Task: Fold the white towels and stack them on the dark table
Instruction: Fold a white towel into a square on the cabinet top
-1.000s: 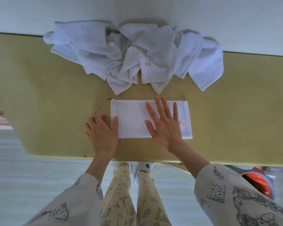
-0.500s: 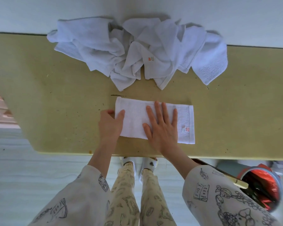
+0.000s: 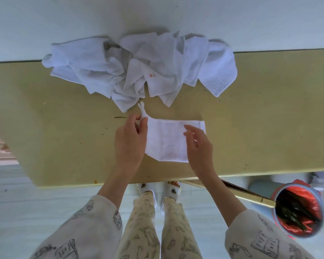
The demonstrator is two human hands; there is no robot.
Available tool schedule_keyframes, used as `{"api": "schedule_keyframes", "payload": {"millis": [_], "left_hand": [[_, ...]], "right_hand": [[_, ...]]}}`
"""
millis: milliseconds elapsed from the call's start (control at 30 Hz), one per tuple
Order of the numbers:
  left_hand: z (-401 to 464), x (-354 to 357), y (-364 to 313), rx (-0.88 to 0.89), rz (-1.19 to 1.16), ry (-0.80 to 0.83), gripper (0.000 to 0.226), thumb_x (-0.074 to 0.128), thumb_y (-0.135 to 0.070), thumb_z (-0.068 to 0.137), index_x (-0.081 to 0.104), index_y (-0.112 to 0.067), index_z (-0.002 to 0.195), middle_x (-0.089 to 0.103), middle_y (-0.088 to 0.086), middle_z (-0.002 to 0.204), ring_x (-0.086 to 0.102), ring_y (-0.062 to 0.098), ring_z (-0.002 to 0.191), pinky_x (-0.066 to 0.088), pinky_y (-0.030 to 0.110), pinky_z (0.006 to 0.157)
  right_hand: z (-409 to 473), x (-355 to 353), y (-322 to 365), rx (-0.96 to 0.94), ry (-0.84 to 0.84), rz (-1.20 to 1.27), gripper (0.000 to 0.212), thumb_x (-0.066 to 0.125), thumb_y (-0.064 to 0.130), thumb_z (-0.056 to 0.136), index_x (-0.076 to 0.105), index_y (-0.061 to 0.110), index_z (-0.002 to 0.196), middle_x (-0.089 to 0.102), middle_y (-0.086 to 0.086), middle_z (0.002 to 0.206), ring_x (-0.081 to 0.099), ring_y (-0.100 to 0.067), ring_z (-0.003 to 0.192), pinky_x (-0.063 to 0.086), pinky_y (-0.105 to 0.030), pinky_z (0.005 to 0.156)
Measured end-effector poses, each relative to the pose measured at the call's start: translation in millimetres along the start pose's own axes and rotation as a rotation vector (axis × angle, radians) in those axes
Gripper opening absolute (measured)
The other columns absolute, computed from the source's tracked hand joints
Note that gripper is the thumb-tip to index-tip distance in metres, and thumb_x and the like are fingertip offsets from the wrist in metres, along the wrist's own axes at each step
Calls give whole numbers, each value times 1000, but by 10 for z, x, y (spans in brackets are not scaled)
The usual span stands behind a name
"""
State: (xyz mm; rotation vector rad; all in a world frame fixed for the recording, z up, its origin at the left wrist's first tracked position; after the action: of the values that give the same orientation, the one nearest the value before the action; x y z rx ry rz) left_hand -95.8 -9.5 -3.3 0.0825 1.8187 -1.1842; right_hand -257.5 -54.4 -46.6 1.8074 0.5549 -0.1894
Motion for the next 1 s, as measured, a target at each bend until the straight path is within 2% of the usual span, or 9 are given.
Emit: {"api": "schedule_keyframes", "payload": {"millis": [67, 200, 400, 567, 667, 767, 833, 900, 1000], "left_hand": [[-46, 132, -165, 71, 0, 27, 19, 48, -29, 95, 58, -12, 94, 46, 1, 52, 39, 12, 46, 35, 31, 48], [-141, 571, -394, 121, 82, 138, 24, 46, -31, 95, 58, -11, 101, 46, -6, 56, 44, 13, 51, 30, 23, 49], [-292, 1099, -451, 133, 128, 337, 26, 44, -30, 96, 58, -9, 104, 60, 5, 75, 60, 27, 75, 46, 37, 66], [-387, 1138, -400, 160, -72, 441, 27, 46, -25, 96, 60, -12, 115, 69, 2, 99, 64, 14, 90, 48, 19, 76], [-523, 996, -267, 239, -70, 287, 24, 45, -17, 96, 61, -10, 112, 68, 2, 98, 61, 12, 86, 43, 13, 71], [-740, 798, -5, 370, 94, 75, 19, 44, -10, 88, 59, -9, 99, 62, 4, 97, 52, 17, 89, 43, 26, 79], [-878, 718, 202, 432, 206, 72, 19, 45, -4, 81, 55, -10, 96, 58, 8, 107, 50, 21, 97, 42, 31, 85], [-952, 704, 399, 423, 261, 128, 30, 45, -4, 79, 49, -11, 108, 51, 10, 125, 47, 24, 115, 38, 32, 96], [-912, 746, 530, 330, 284, 222, 56, 42, -16, 82, 30, -10, 137, 34, 9, 146, 23, 20, 139, 22, 37, 113]], "right_hand": [[31, -228, -42, 287, 25, 314, 22, 43, 11, 97, 63, 7, 106, 66, -9, 97, 65, -21, 87, 54, -23, 76], [161, -479, -152, 486, 88, 457, 23, 46, 15, 96, 64, 1, 100, 68, -13, 88, 66, -24, 80, 56, -28, 75], [381, -507, -233, 489, 142, 376, 30, 43, 18, 98, 64, -3, 102, 69, -16, 89, 66, -23, 77, 56, -33, 75], [454, -497, -267, 455, 176, 273, 25, 54, 21, 93, 69, 4, 82, 71, -11, 79, 69, -20, 71, 57, -24, 63], [477, -481, -301, 418, 176, 170, 16, 59, 16, 90, 69, 3, 89, 71, -16, 87, 69, -24, 74, 59, -30, 69], [496, -482, -307, 422, 172, 139, 17, 57, 13, 91, 66, 1, 98, 70, -12, 87, 69, -21, 72, 58, -29, 68], [508, -493, -303, 422, 183, 106, 17, 53, 14, 92, 65, 3, 97, 69, -12, 91, 69, -23, 78, 59, -32, 71], [519, -507, -303, 422, 199, 77, 17, 50, 15, 94, 63, 4, 95, 69, -12, 94, 69, -24, 82, 58, -35, 73], [535, -520, -291, 419, 210, 52, 18, 45, 15, 96, 60, 4, 94, 68, -12, 97, 68, -25, 84, 58, -32, 69]]}}
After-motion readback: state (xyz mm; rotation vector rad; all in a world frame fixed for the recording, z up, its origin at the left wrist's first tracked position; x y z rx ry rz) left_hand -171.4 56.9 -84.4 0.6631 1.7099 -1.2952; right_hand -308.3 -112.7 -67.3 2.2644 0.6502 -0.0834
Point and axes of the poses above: each hand's wrist, its own z-axis towards the middle knuckle, its own x-axis out of the palm, y = z × x, the point moved 2 cm from there along z, towards the middle knuckle
